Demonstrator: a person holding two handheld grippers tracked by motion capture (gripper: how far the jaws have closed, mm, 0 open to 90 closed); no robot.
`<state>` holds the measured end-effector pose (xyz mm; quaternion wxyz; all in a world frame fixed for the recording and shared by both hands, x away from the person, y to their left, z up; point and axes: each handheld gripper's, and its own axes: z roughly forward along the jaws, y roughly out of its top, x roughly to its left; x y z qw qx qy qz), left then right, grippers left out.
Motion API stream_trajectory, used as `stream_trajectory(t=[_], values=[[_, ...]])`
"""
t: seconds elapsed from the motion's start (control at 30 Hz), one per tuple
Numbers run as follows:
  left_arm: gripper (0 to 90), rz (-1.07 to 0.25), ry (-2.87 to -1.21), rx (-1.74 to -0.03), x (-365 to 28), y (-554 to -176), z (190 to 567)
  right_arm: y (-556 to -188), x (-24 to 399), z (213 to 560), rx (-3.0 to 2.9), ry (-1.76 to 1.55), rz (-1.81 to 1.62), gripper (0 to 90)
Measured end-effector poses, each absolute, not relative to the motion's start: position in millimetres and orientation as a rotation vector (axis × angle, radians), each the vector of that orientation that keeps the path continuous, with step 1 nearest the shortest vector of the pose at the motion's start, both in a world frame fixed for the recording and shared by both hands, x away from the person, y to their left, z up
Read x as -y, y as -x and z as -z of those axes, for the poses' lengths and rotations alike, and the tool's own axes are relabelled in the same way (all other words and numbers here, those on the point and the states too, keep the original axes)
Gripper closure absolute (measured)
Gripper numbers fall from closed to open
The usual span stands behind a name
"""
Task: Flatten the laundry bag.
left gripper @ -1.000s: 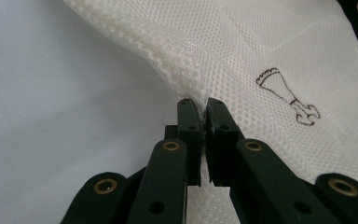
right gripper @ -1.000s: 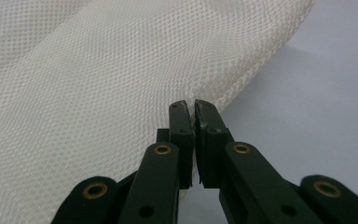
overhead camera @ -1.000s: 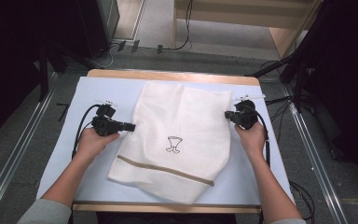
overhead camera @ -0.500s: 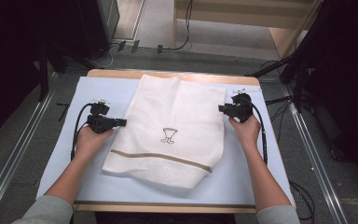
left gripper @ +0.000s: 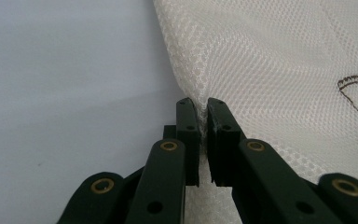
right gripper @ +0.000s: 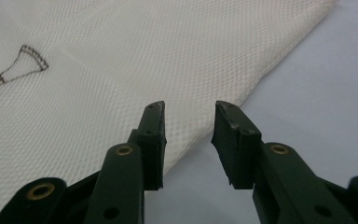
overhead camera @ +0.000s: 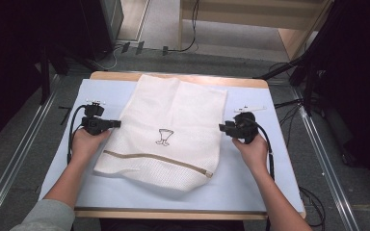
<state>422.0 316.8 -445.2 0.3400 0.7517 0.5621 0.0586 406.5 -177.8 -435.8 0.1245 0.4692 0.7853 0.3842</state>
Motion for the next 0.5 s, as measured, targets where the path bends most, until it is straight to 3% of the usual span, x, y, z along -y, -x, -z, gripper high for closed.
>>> stream_trajectory(t=[0.17, 0.23, 0.33, 0.43, 0.5], values=[[85.0, -0.135, -1.96, -1.457, -316.3, -422.2, 445.4, -390.7, 171.4, 444.9, -2.318, -1.346, -1.091, 61.9], [84.9, -0.122, -1.96, -1.459, -316.0, -423.2, 446.6, -384.4, 166.5, 454.1, -2.327, -1.357, -1.083, 53.3], [84.8, -0.115, -1.96, -1.461, -315.8, -423.8, 447.0, -384.9, 161.8, 462.4, -2.342, -1.385, -1.062, 50.0], [84.8, -0.107, -1.961, -1.459, -315.2, -424.1, 447.8, -386.2, 156.8, 469.8, -2.37, -1.402, -1.034, 53.1], [84.9, -0.103, -1.961, -1.46, -314.6, -424.2, 448.1, -384.9, 154.6, 470.7, -2.352, -1.37, -1.004, 65.5]])
